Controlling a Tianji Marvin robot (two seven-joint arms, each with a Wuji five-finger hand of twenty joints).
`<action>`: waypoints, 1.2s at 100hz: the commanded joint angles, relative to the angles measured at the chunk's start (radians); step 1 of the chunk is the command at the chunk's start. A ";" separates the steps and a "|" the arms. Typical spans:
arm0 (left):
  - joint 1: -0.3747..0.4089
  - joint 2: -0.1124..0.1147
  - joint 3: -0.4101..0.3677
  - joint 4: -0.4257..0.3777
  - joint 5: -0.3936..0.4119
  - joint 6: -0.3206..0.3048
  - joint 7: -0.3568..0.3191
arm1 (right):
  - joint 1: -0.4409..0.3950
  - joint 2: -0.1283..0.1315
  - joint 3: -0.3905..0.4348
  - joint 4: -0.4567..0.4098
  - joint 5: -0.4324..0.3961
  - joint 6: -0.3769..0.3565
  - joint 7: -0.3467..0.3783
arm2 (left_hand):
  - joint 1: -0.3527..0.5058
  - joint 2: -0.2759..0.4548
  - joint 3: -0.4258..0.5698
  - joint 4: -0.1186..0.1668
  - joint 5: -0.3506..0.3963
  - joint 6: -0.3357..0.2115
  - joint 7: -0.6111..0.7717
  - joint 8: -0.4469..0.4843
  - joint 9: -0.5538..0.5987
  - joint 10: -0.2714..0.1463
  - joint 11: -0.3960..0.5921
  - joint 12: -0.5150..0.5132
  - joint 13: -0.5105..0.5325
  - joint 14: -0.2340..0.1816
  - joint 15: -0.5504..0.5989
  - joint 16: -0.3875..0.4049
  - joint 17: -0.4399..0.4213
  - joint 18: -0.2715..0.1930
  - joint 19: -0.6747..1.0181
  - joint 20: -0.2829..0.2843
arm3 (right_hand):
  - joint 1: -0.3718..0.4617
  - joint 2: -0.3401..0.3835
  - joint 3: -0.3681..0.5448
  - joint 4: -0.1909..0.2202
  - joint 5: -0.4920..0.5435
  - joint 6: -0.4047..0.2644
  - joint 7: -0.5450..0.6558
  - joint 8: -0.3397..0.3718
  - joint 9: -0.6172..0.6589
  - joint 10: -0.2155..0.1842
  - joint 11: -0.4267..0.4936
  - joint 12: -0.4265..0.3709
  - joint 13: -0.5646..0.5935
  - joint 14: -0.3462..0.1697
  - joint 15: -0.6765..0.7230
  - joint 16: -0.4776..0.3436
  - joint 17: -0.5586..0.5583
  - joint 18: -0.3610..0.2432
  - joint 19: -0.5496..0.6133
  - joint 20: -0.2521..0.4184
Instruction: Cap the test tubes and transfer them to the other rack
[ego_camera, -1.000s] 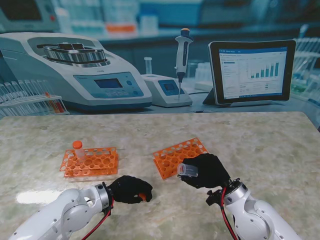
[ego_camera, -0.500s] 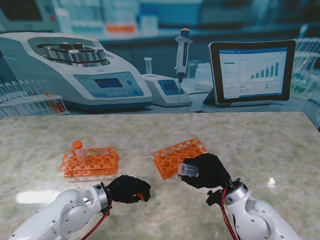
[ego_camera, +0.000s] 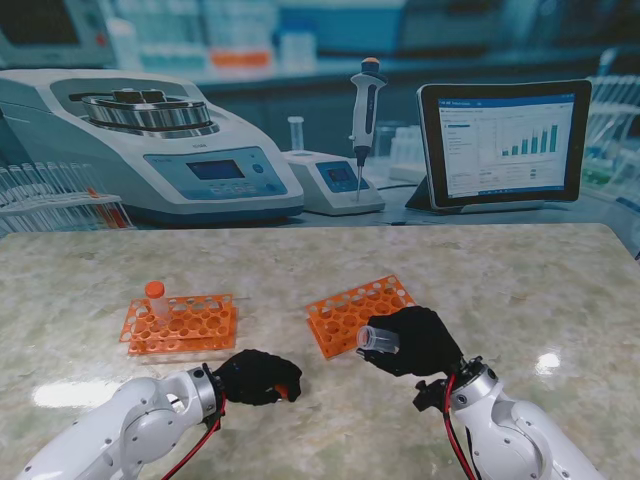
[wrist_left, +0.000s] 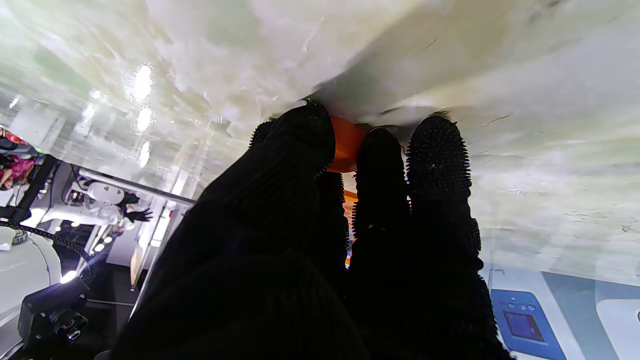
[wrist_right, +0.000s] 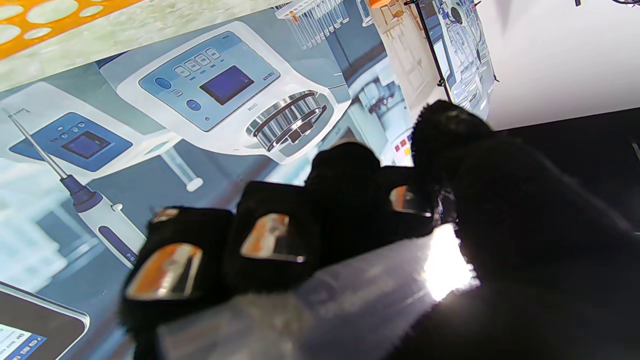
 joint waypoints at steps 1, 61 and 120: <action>0.000 0.000 0.006 0.010 -0.001 -0.004 -0.005 | -0.008 -0.004 -0.001 -0.004 0.003 0.000 0.005 | 0.119 -0.018 0.080 0.029 0.019 0.041 0.016 0.002 0.013 0.037 0.053 -0.013 0.022 -0.016 -0.074 -0.027 -0.008 0.025 -0.120 -0.079 | 0.030 0.032 -0.003 -0.011 0.022 -0.082 0.047 0.054 0.043 0.009 -0.003 0.017 0.026 -0.064 0.180 0.063 0.076 -0.110 0.317 0.047; -0.013 -0.010 -0.001 -0.020 -0.021 -0.015 0.016 | 0.000 -0.003 -0.007 0.002 0.008 0.002 0.012 | 0.122 -0.009 0.081 0.027 0.024 0.048 0.013 0.003 0.008 0.041 0.064 -0.026 0.022 -0.010 -0.085 -0.016 -0.008 0.028 -0.124 -0.079 | 0.029 0.033 -0.004 -0.012 0.020 -0.085 0.047 0.055 0.043 0.008 -0.004 0.018 0.026 -0.065 0.179 0.062 0.076 -0.110 0.316 0.046; -0.025 -0.022 -0.009 -0.055 -0.052 -0.027 0.035 | 0.006 -0.002 -0.011 0.007 0.012 0.003 0.018 | 0.127 -0.004 0.073 0.029 0.026 0.050 0.018 0.007 0.007 0.044 0.062 -0.020 0.024 -0.009 -0.089 -0.010 -0.006 0.029 -0.127 -0.077 | 0.029 0.032 -0.004 -0.012 0.020 -0.086 0.047 0.055 0.043 0.008 -0.004 0.018 0.026 -0.065 0.179 0.062 0.076 -0.110 0.315 0.046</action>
